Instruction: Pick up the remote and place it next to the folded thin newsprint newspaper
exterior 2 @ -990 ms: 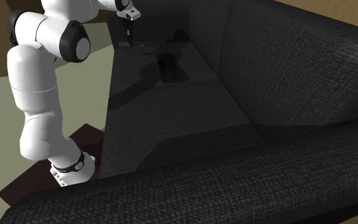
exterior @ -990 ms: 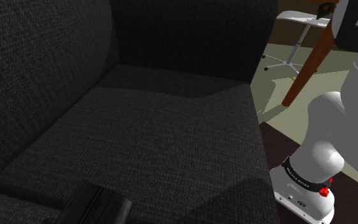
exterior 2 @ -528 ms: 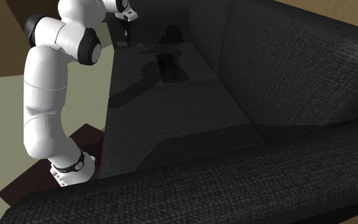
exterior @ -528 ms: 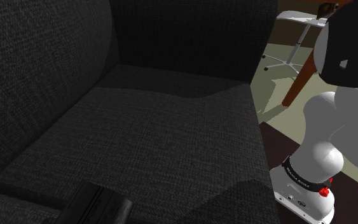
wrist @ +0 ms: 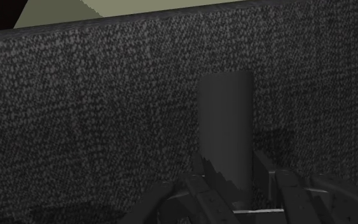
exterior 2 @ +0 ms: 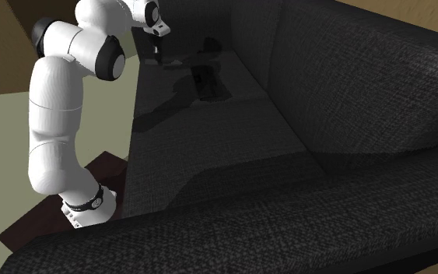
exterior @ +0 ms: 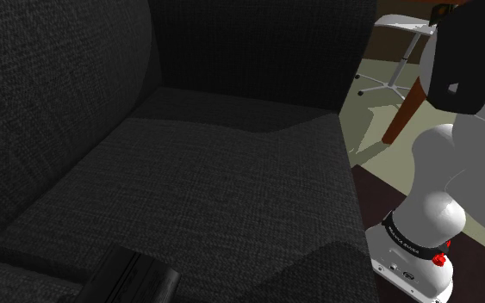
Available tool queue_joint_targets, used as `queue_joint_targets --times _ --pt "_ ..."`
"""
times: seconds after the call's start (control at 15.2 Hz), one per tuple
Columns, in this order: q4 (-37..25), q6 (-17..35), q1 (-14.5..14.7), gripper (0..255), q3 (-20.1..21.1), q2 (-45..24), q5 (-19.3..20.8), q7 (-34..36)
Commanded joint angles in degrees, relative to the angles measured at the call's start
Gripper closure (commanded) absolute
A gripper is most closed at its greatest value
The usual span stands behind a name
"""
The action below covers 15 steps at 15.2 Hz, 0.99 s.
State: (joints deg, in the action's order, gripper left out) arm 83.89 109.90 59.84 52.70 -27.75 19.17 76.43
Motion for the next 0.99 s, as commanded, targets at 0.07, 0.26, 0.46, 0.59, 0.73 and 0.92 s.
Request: queue_joint_targets --times 0.07,0.26,0.46,0.59,0.73,0.92 --pt "1.78 2.02 -0.17 255 -0.25 -0.36 0.4 0.25" --pt "3.8 4.24 -0.39 255 -0.55 -0.76 0.85 0.53" --pt "3.81 4.24 -0.39 255 -0.55 -0.75 0.85 0.53" --pt "3.81 4.24 -0.39 255 -0.55 -0.75 0.85 0.53" --pt "3.8 4.24 -0.39 255 -0.55 -0.75 0.85 0.53" --pt "3.8 4.24 -0.39 0 -0.55 -0.76 0.85 0.53"
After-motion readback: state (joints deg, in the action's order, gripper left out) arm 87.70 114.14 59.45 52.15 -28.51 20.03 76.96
